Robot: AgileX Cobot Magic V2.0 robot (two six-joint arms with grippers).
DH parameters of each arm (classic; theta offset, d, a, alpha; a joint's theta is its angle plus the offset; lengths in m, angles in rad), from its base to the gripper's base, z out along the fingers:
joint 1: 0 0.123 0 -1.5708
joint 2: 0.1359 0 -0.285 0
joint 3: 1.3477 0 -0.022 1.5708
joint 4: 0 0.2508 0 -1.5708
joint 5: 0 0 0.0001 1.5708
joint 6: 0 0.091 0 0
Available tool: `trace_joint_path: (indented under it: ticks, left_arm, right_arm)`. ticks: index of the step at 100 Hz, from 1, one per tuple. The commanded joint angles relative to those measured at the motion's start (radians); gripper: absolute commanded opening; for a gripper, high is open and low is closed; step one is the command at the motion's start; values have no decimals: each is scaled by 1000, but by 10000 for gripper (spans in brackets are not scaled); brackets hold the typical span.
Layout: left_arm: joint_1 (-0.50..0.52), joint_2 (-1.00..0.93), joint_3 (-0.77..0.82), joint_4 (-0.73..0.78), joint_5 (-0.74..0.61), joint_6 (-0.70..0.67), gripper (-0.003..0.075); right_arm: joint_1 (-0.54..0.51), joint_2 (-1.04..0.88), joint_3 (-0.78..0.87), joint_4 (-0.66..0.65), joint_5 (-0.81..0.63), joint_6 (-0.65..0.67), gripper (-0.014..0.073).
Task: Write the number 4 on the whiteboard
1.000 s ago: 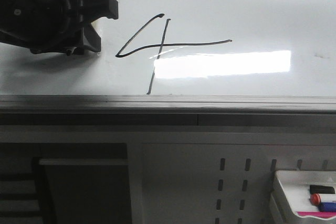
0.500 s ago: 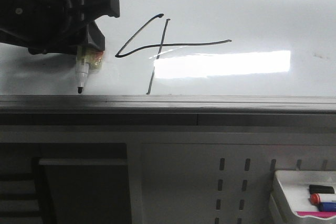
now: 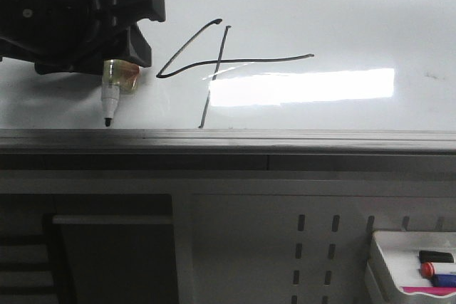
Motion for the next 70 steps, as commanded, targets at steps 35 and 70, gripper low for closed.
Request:
trace_joint_path:
  ticks: [35, 70]
  left_arm:
    - [16, -6, -16, -20, -89, -8, 594]
    - [16, -288, -26, -14, -25, 88, 589]
  right_arm:
    - [-6, -10, -26, 39, -68, 0, -64]
    - [-6, -52, -26, 39, -83, 0, -64]
